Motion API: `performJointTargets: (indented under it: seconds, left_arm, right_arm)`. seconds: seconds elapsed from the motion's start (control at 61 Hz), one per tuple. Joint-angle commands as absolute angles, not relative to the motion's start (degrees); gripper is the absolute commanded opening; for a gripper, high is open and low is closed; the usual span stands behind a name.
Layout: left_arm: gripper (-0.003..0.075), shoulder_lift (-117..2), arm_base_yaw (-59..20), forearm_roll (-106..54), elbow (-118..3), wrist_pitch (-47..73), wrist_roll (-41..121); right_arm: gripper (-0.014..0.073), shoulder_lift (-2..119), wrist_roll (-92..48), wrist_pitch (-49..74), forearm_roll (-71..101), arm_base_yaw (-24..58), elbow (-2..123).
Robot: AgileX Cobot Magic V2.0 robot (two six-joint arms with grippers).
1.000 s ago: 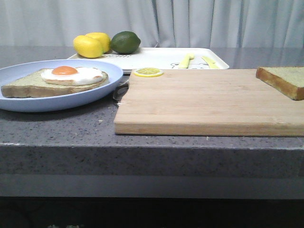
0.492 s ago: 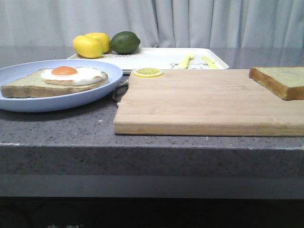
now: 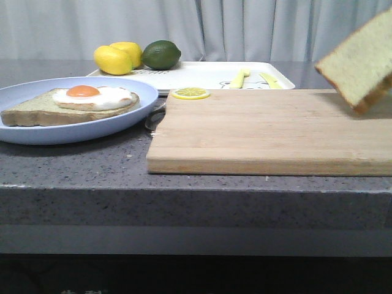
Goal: Place bread and move sandwich to tray
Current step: 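Lift the bread slice and carry it over the egg toast on the plate, then lower the bread slice onto the egg and open the right gripper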
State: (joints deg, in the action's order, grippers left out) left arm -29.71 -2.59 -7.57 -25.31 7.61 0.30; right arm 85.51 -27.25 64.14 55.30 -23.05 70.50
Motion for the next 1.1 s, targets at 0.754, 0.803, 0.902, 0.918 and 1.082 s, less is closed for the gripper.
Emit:
performJointTargets:
  seconds: [0.754,0.803,0.902,0.918,1.082]
  left_arm:
    - [0.0671,-30.23,-3.01,-8.12,-27.15,2.6,0.0]
    - [0.0671,-30.23,-3.01,-8.12,-27.15,2.6,0.0]
    - [0.0671,-30.23,-3.01,-8.12,-27.15,2.6,0.0]
    - [0.0671,-30.23,-3.01,-8.12,-27.15,2.6,0.0]
    - [0.0671,-30.23,-3.01,-8.12,-27.15,2.6,0.0]
  right_arm:
    - [-0.0057,98.5,-34.57,30.64,101.15,32.43,78.51]
    - [-0.005,100.7,-34.57,30.59,101.22,32.76,79.86]
    - [-0.0006,103.92,-34.57,30.11,101.17,32.76,80.71]
    - [0.0005,104.39,-34.57,29.73,101.06,32.76,80.71]
    - [0.0095,106.15,-34.57,26.98,98.2,32.68,80.4]
